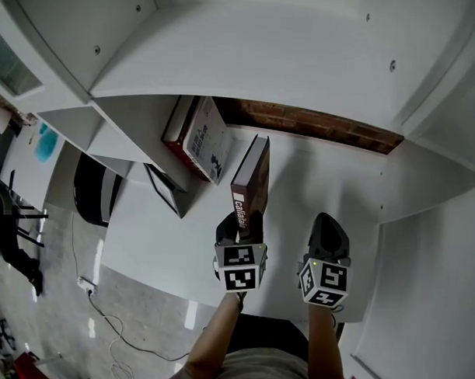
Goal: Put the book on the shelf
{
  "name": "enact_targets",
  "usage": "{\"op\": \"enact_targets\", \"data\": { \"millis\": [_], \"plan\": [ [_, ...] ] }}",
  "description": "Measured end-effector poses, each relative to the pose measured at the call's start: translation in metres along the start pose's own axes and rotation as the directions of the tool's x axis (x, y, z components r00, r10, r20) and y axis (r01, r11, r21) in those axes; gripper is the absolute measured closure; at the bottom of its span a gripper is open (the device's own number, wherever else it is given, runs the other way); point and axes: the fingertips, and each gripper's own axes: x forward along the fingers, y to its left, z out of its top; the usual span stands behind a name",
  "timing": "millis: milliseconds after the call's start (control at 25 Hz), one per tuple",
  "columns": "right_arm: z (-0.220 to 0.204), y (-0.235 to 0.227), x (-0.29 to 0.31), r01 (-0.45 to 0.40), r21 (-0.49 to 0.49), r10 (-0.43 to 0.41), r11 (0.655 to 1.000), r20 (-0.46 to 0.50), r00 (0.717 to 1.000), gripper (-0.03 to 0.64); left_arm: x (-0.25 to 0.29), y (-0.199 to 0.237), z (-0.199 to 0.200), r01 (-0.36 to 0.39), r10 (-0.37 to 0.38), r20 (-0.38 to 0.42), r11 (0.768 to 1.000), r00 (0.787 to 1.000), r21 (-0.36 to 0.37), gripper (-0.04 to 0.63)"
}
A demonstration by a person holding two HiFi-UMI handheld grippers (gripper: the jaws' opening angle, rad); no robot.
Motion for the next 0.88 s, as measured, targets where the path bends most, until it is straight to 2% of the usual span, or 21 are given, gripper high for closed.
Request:
{"op": "enact_targets", "data": {
  "millis": [360,880],
  "plan": [
    [-0.007,0.008,0.019,0.006,-0.007,-0.006,1.0,-0.024,1.0,0.6,0.033,0.012,-0.004,0.008,-0.008,-0.022,1.0,1.0,0.008,0.446],
    [-0.022,0.02,0.033,0.016,0.001,-0.016,1.0,-0.062,0.998,0.6,0.078,0.031,0.009,0.001,-0.001,-0.01,1.0,1.0,0.02,0.446]
  ]
}}
